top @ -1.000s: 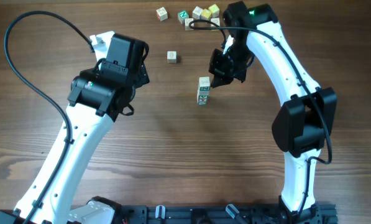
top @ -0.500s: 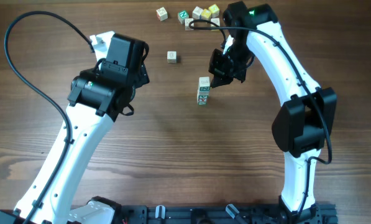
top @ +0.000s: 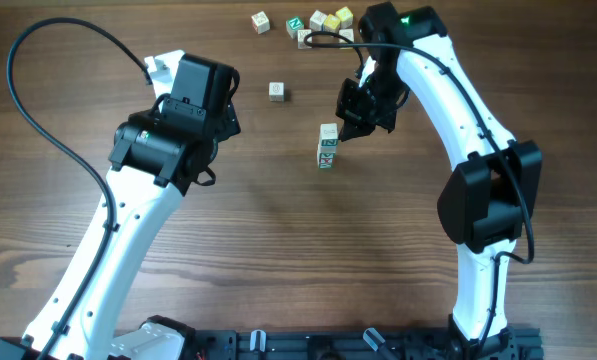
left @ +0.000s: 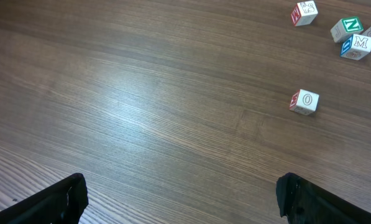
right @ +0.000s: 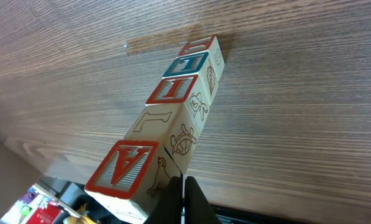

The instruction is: Form a tower

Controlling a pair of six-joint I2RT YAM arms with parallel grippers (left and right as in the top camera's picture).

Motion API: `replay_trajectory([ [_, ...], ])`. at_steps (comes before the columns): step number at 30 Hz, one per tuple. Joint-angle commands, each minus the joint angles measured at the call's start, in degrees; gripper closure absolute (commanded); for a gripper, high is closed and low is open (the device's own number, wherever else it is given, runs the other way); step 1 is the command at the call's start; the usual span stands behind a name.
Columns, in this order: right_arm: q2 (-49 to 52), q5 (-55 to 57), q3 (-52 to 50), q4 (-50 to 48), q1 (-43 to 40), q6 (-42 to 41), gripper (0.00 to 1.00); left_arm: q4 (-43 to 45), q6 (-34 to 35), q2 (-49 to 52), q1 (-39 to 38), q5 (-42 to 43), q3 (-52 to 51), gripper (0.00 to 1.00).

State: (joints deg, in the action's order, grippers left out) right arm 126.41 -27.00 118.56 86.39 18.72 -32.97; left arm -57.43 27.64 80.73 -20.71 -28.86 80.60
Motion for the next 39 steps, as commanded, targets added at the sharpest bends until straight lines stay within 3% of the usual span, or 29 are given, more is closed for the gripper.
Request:
replay_trajectory([
  [1, -1.5, -0.9, 0.5, 0.3, 0.5, 0.0, 0.96, 0.1, -0.7, -0.3, 0.3, -0.2, 0.1, 0.0],
  [11, -1.5, 5.9, 0.5, 2.0, -1.0, -0.1, 0.96, 0.1, -0.6, -0.3, 0.3, -0.2, 0.1, 0.0],
  [18, -2.0, 19.6, 0.5, 1.0, -3.8, -2.6, 0.96, 0.1, -0.6, -0.3, 0.3, -0.2, 0.1, 0.0],
  [21, -6.0, 26.3, 0.5, 1.1, -6.5, -2.6, 0.96, 0.1, -0.6, -0.3, 0.3, -0.2, 0.1, 0.0],
  [24, -17.7, 32.7, 0.5, 1.3, -11.0, -0.3, 0.95, 0.1, -0.6, -0.3, 0.3, -0.2, 0.1, 0.0],
  [25, -20.6, 33.8, 0.5, 1.4, -11.9, 0.5, 0.85, 0.1, -0.6, -0.3, 0.3, -0.1, 0.1, 0.0],
  [26, -25.8, 34.8, 0.5, 2.4, -13.6, 0.7, 0.36, 0.1, -0.6, -0.3, 0.3, -0.2, 0.1, 0.0],
  [27, -30.3, 34.7, 0.5, 3.4, -14.9, 1.4, 0.0, 0.1, -0.6, -0.3, 0.3, -0.2, 0.1, 0.0],
  [30, -39.0, 36.0, 0.5, 3.4, -15.7, 2.1, 0.0, 0.1, -0.6, -0.3, 0.3, -0.2, 0.1, 0.0],
  [34, -46.6, 48.2, 0.5, 3.0, -16.2, 12.1, 0.0, 0.1, -0.7, -0.3, 0.3, -0.2, 0.1, 0.0],
  [36, -50.1, 48.6, 0.5, 0.2, -16.7, 18.3, 0.0, 0.1, -0.6, -0.3, 0.3, -0.2, 0.1, 0.0],
  [39, -61.4, 53.3, 0.5, -0.2, -17.1, 19.4, 0.0, 0.1, -0.6, -0.3, 0.3, -0.2, 0.1, 0.0],
])
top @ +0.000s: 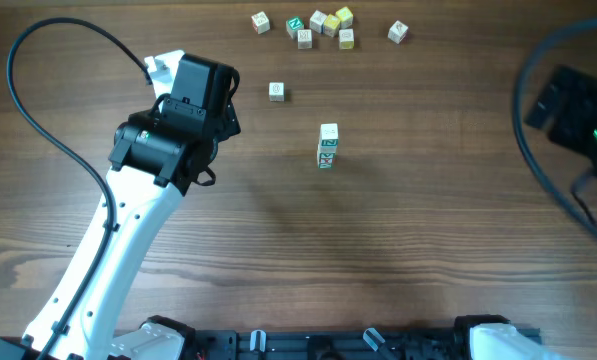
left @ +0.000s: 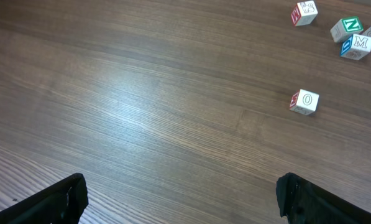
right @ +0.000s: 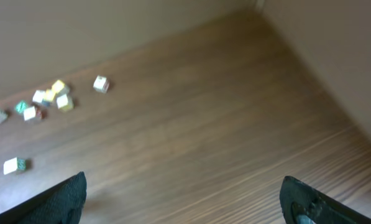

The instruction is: Form a tower

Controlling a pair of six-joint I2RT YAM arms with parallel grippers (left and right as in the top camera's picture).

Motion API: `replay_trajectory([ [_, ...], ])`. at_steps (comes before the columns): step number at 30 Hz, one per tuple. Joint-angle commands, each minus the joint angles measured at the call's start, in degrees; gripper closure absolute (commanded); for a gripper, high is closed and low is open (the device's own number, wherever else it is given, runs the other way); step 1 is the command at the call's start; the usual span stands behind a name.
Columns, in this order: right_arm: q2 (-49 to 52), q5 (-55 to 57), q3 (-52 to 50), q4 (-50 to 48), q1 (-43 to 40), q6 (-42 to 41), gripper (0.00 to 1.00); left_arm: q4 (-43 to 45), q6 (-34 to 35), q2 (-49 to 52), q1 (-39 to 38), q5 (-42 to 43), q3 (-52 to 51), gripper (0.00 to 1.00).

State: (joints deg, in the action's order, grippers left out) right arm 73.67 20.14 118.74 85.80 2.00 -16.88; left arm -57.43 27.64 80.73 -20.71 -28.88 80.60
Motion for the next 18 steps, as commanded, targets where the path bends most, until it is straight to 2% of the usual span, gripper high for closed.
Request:
replay_trajectory([
  [1, -13.1, 7.0, 0.3, 1.2, -0.4, 3.3, 0.0, 0.1, -0.7, -0.3, 0.3, -0.1, 0.1, 0.0],
  [2, -19.4, 7.3, 0.1, 1.7, -0.4, 4.2, 0.0, 0.1, -0.6, -0.3, 0.3, -0.1, 0.1, 0.0],
  [6, -33.6, 6.7, -3.4, 0.5, -0.4, 4.9, 0.0, 0.1, -0.6, -0.3, 0.3, -0.1, 0.1, 0.0],
  [9, -43.8, 0.2, -15.0, -11.9, -0.4, 6.3, 0.0, 0.1, -0.6, -0.3, 0.3, -0.1, 0.1, 0.0],
  [11, -52.0, -9.1, -32.0, -29.7, -0.4, 10.9, 0.0, 0.1, -0.6, -0.3, 0.3, -0.1, 0.1, 0.0],
  [12, -54.2, -11.0, -38.0, -34.9, -0.4, 10.8, 0.0, 0.1, -0.6, -0.3, 0.3, -0.1, 0.1, 0.0],
  [15, -59.1, -20.9, -66.0, -61.1, -0.6, 6.4, 0.0, 0.1, -0.6, -0.3, 0.3, -0.1, 0.1, 0.0],
  [17, -60.0, -25.0, -77.6, -74.9, -0.6, 3.6, 0.0, 0.1, -0.6, -0.3, 0.3, -0.1, 0.1, 0.0],
  [18, -62.0, -25.4, -88.2, -86.5, -0.6, -0.3, 0.0, 0.1, -0.6, -0.3, 0.3, -0.1, 0.1, 0.0],
])
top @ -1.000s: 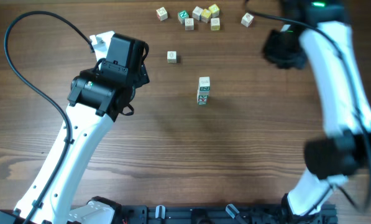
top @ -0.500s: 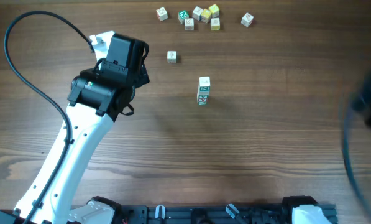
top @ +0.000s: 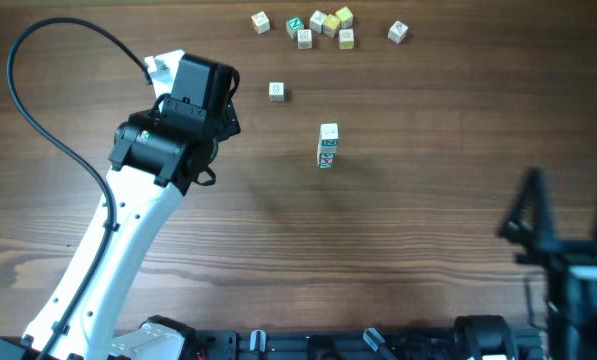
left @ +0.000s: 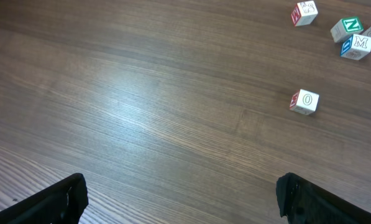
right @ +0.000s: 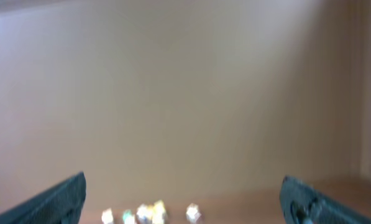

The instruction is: Form a tower

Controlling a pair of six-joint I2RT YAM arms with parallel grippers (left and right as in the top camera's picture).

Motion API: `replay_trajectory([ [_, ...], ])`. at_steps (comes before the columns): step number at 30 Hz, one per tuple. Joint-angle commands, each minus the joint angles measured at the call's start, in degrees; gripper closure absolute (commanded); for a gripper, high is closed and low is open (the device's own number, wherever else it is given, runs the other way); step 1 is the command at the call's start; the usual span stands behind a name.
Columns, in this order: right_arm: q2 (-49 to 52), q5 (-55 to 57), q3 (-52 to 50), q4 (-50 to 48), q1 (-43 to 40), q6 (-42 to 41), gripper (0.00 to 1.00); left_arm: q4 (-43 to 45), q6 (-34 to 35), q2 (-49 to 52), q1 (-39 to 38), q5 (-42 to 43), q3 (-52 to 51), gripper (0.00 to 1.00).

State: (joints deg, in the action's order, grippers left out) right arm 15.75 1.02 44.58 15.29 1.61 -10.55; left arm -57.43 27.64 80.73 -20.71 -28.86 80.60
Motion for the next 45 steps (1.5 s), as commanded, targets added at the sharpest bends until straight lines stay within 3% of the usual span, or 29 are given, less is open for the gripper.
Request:
replay_trajectory([
  [1, -6.1, -6.3, -18.3, -19.3, -0.2, -7.7, 0.0, 0.1, -0.6, -0.3, 0.3, -0.2, 0.1, 0.0],
  [5, -15.5, -4.9, -28.0, -21.7, -0.2, -7.5, 0.0, 0.1, -0.6, -0.3, 0.3, -0.1, 0.1, 0.0],
  [16, -15.6, -0.8, -44.4, -28.7, 0.0, -9.7, 0.0, 0.1, -0.7, -0.3, 0.3, -0.2, 0.1, 0.0],
  [23, -15.6, 3.7, -44.3, -15.9, 1.6, -10.4, 0.0, 0.1, -0.6, -0.3, 0.3, -0.2, 0.1, 0.0],
  [26, -15.6, 0.4, -44.3, -15.7, 0.8, -5.9, 0.0, 0.1, -0.6, -0.3, 0.3, -0.1, 0.1, 0.0],
  [45, -15.2, 0.4, -44.3, -15.8, 0.6, -6.0, 0.0, 0.1, -0.7, -0.3, 0.3, -0.2, 0.1, 0.0],
])
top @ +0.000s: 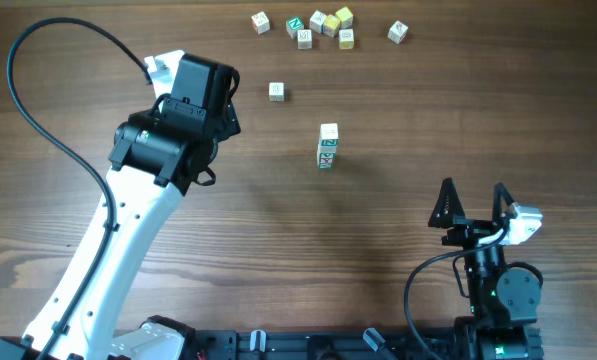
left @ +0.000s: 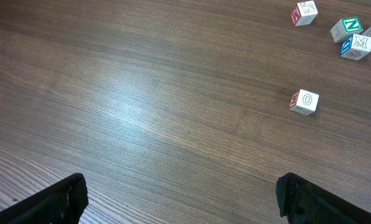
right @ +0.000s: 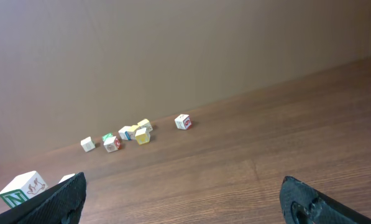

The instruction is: Form a tower

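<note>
The tower of several lettered blocks stands upright mid-table; its top block with a green N shows at the lower left of the right wrist view. My right gripper is far from it at the near right edge. It is open and empty, looking across the table. My left gripper hovers open and empty over bare wood, left of the tower. A loose "O" block lies ahead of it to the right.
A single block lies up and left of the tower. Several loose blocks cluster at the far edge, with one more to their right. The left arm stretches from the near left corner. A tan wall backs the table.
My right arm has moved from the lower right edge, its camera facing the wall, to a folded pose at the near right edge, looking over the table. The tower and left arm are unchanged.
My right gripper was first right beside the tower's top block. Then it was away at the table's right edge, open and empty, then lower right, and now it is folded near the front. The tower has stood unchanged throughout, and the left arm has not moved.
</note>
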Controlling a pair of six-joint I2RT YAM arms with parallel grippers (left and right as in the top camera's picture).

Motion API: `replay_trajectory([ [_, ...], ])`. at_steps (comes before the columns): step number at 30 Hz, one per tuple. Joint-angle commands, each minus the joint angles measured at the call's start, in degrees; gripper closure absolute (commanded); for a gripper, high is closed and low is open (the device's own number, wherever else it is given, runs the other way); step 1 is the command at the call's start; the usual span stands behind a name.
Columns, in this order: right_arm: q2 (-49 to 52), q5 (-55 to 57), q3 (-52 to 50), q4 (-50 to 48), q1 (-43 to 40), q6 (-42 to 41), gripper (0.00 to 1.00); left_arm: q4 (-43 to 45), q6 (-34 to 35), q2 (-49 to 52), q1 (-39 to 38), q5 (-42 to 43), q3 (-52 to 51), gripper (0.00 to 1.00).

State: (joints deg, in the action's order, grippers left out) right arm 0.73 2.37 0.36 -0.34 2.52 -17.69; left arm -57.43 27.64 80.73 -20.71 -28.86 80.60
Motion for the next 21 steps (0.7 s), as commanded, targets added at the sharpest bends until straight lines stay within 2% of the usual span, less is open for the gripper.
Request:
replay_trajectory([
  [1, -0.2, -0.9, -0.1, -0.1, -0.3, 1.1, 0.0, 0.1, -0.6, -0.3, 0.3, -0.1, 0.1, 0.0],
  [12, -0.2, -0.9, -0.1, -0.1, -0.3, 1.1, 0.0, 0.1, -0.7, 0.0, -0.4, -0.7, 0.1, 0.0],
  [21, -0.2, -0.9, -0.1, -0.1, -0.3, 1.1, 0.0, 4.0, -0.7, -9.3, -1.0, -0.2, 0.0, 0.0],
])
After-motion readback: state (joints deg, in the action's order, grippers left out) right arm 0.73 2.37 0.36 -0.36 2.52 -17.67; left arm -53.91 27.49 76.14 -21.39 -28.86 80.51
